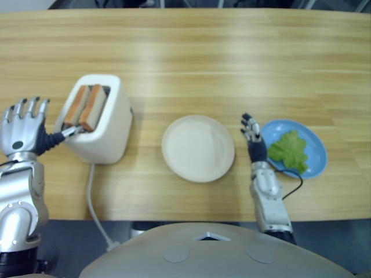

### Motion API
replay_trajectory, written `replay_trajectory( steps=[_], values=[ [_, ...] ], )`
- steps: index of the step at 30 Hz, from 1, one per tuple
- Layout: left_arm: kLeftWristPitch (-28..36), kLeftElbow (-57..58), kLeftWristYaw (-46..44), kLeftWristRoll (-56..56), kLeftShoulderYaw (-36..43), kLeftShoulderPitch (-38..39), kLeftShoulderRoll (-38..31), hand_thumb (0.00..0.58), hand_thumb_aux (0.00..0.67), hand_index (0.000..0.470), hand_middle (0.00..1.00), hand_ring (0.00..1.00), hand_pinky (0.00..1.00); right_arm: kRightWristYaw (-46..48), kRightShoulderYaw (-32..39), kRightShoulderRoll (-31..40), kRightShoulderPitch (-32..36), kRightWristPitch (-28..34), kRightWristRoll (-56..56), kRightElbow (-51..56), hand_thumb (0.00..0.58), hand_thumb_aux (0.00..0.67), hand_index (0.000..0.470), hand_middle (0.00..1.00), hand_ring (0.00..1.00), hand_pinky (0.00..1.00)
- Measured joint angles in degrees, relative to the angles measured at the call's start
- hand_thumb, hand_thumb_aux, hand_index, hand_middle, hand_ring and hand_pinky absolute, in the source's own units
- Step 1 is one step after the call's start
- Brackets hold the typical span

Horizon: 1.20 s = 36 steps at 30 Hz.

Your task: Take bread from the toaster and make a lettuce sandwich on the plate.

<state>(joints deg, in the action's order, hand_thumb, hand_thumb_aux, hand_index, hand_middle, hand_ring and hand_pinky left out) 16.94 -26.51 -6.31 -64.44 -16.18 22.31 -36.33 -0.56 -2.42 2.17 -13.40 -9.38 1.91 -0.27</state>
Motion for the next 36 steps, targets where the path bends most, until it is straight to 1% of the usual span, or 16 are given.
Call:
replay_trajectory(
  steps=[1,2,15,24,25,26,30,36],
  values=[
    [0.0,0.0,0.1,0.0,0.0,-0.1,0.3,0.574,0.604,0.415,0.0,0.0,0.0,0.0,0.0,0.0,0.0,0.0,0.0,0.0,0.0,0.0,0.0,0.0,0.0,0.0],
    [0.0,-0.1,0.2,0.0,0.0,-0.2,0.5,0.58,0.67,0.46,0.0,0.0,0.0,0.0,0.0,0.0,0.0,0.0,0.0,0.0,0.0,0.0,0.0,0.0,0.0,0.0],
    [-2.1,-1.4,3.5,-0.4,1.2,-0.9,1.7,0.58,0.67,0.46,0.0,0.0,0.0,0.0,-0.1,0.1,0.0,0.2,0.0,0.0,0.0,0.0,0.0,0.0,0.0,0.0],
    [-4.8,-4.8,8.8,-0.3,0.4,-1.5,2.9,0.58,0.67,0.46,0.0,0.0,0.0,0.0,0.1,0.0,0.0,0.8,0.3,0.4,0.0,0.0,0.0,0.0,0.0,0.0],
    [-5.2,-5.4,9.2,0.1,0.1,-1.6,3.3,0.58,0.67,0.46,0.42,0.42,0.42,0.0,0.1,0.0,0.0,0.9,0.3,0.5,0.0,0.0,0.0,0.0,0.0,0.0],
    [-5.7,-6.4,9.8,0.5,-0.4,-1.7,3.9,0.58,0.67,0.46,1.0,1.0,1.0,-0.1,0.1,0.0,0.0,1.0,0.4,0.6,0.0,0.0,0.0,0.0,0.0,0.0],
    [-6.9,-11.4,10.3,7.4,-3.1,-3.9,7.4,0.58,0.67,0.46,1.0,1.0,1.0,-0.1,0.2,0.0,0.0,1.2,0.6,1.7,0.0,0.0,0.0,0.0,0.0,0.0],
    [-6.9,-11.9,6.6,22.6,-7.9,-6.6,11.0,0.58,0.67,0.46,1.0,1.0,1.0,-0.3,0.2,0.0,0.1,1.4,0.8,2.3,0.0,0.0,0.0,0.0,0.0,0.0]
  ],
)
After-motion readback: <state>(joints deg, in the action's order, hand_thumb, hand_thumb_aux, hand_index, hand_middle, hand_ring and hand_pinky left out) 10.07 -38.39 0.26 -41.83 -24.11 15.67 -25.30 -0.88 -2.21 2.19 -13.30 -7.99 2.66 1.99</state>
